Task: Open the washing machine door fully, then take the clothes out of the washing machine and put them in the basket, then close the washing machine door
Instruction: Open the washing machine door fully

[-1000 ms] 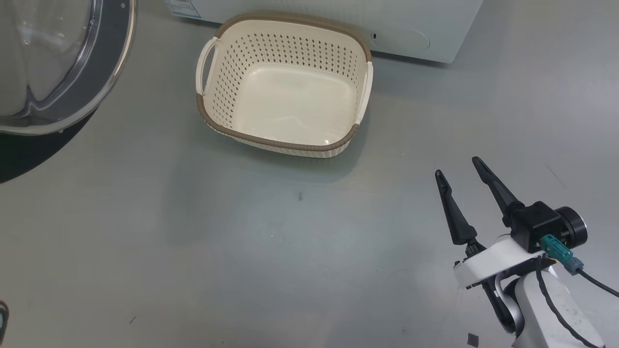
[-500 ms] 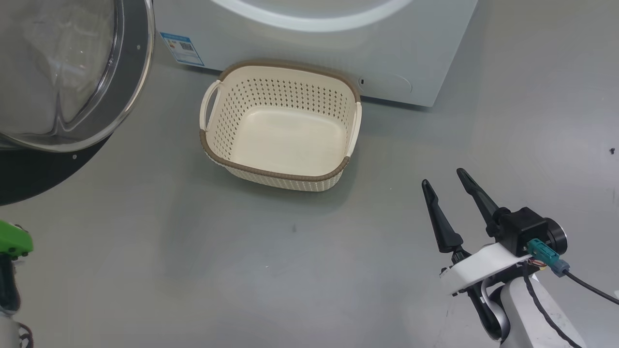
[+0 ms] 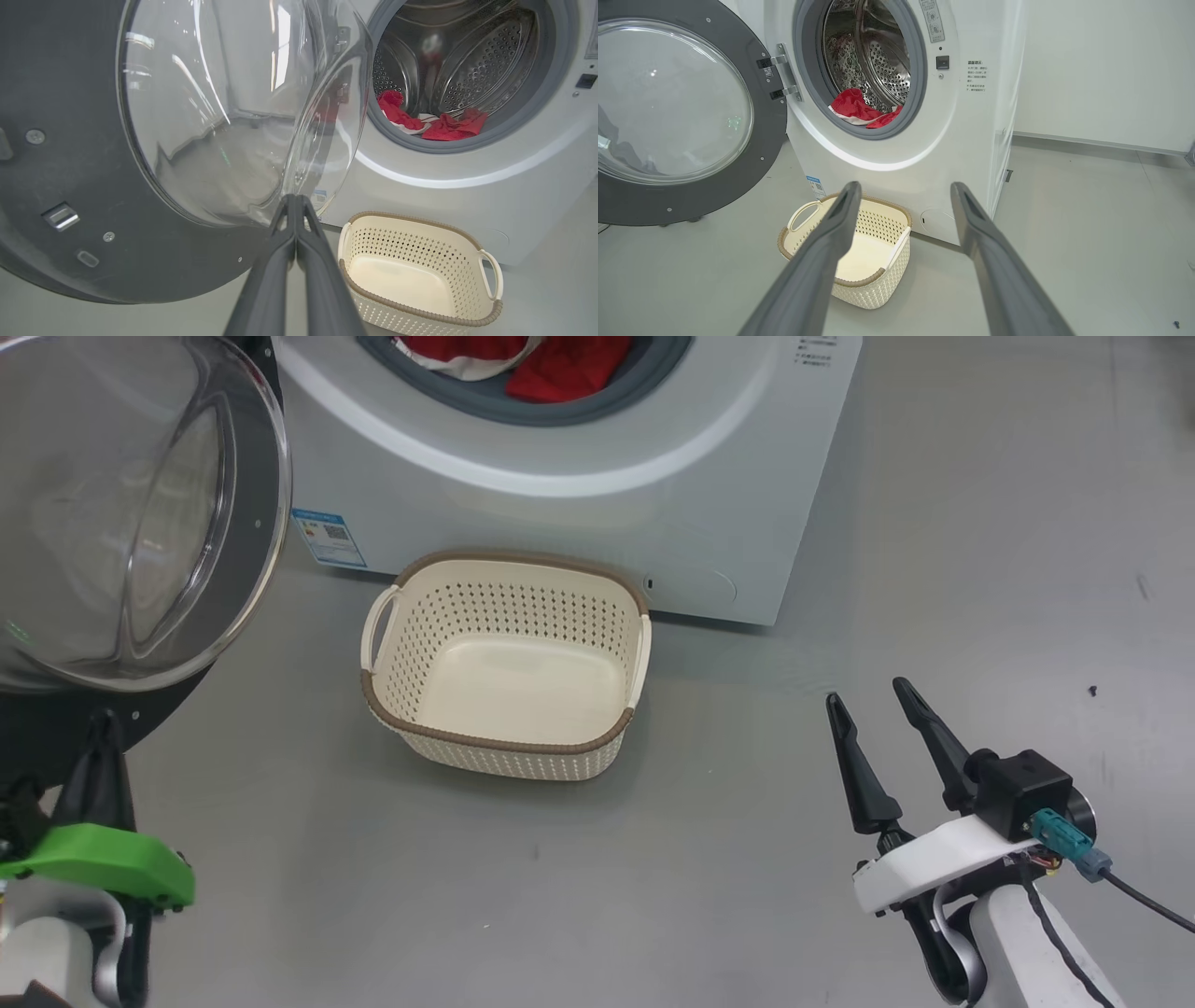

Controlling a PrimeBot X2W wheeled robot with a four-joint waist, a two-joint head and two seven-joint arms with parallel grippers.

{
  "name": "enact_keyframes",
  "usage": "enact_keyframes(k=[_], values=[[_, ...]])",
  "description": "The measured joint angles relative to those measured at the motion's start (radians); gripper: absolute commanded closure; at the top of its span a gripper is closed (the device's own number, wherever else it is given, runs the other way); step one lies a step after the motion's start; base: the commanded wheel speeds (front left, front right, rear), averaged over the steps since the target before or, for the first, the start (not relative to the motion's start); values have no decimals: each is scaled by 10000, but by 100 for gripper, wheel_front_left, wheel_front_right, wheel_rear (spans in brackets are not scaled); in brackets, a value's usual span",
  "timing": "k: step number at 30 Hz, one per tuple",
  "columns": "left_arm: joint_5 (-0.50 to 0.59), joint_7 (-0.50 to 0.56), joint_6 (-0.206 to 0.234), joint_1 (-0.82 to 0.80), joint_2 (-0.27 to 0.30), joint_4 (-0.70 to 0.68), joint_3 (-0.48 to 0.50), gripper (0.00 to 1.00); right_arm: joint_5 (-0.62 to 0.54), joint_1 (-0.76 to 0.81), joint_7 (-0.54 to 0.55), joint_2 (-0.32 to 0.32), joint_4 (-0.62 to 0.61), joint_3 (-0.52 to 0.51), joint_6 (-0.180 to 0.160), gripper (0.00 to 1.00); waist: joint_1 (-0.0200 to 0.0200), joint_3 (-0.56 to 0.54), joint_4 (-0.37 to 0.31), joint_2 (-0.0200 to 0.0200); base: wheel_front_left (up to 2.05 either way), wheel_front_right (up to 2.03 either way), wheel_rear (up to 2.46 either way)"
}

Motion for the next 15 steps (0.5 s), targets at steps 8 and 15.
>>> enact_keyframes(k=[8, 15], values=[[119, -77, -159, 651, -391, -539, -456, 100, 190, 409, -71, 84, -245, -309, -35, 0, 0, -627, -524, 0, 0, 0, 0], [146, -81, -265, 1113, -663, -1076, -779, 100, 219, 680, -71, 107, -453, -474, -44, 0, 0, -973, -890, 0, 0, 0, 0]])
